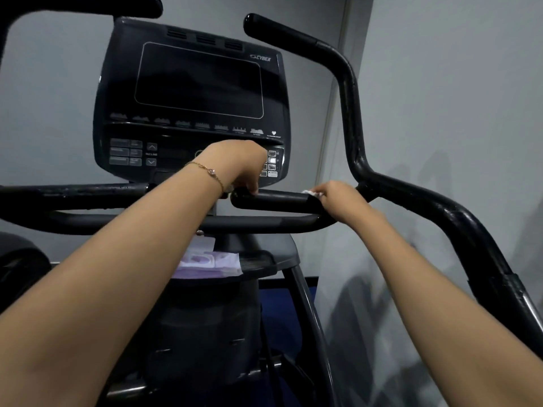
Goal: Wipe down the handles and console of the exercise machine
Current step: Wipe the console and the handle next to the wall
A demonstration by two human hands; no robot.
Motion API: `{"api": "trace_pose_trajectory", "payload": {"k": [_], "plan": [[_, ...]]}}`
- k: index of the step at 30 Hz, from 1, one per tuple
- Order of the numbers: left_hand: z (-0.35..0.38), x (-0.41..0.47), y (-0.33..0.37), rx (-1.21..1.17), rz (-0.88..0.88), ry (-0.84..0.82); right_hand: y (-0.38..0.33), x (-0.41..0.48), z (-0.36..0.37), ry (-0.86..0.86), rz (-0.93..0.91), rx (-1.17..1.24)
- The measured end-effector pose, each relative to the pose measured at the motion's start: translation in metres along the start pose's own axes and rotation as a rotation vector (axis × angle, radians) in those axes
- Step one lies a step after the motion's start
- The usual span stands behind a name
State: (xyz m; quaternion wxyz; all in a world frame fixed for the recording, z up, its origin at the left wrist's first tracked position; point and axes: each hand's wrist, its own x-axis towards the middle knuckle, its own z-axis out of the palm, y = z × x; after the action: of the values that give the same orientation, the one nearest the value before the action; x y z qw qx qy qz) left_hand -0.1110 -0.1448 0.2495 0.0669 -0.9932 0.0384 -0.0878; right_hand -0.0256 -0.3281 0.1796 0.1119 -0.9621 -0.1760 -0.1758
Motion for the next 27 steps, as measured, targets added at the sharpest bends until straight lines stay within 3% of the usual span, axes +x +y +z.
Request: {"api": "trace_pose_trajectory", "payload": {"k": [6, 9, 15, 20, 25, 27], "plan": [[0.014, 0.015, 0.021, 0.115, 0.019, 0.018, -0.025, -0.002, 0.003, 0.032, -0.054, 0.018], [0.03, 0.013, 0.012, 0.076, 0.009, 0.147, -0.04, -0.007, 0.011, 0.07, -0.131, 0.05], [0.05, 0.005, -0.008, 0.073, 0.068, 0.282, -0.018, -0.015, 0.019, 0.162, 0.05, 0.032], [0.068, -0.011, -0.035, -0.271, 0.1, 0.298, -0.04, -0.042, 0.05, 0.341, -0.231, 0.223], [0.073, -0.014, -0.033, -0.299, 0.091, 0.315, -0.006, -0.034, 0.035, 0.287, 0.053, 0.158], [0.077, -0.015, -0.032, -0.32, 0.086, 0.348, -0.023, -0.033, 0.04, 0.3, -0.014, 0.157]]}}
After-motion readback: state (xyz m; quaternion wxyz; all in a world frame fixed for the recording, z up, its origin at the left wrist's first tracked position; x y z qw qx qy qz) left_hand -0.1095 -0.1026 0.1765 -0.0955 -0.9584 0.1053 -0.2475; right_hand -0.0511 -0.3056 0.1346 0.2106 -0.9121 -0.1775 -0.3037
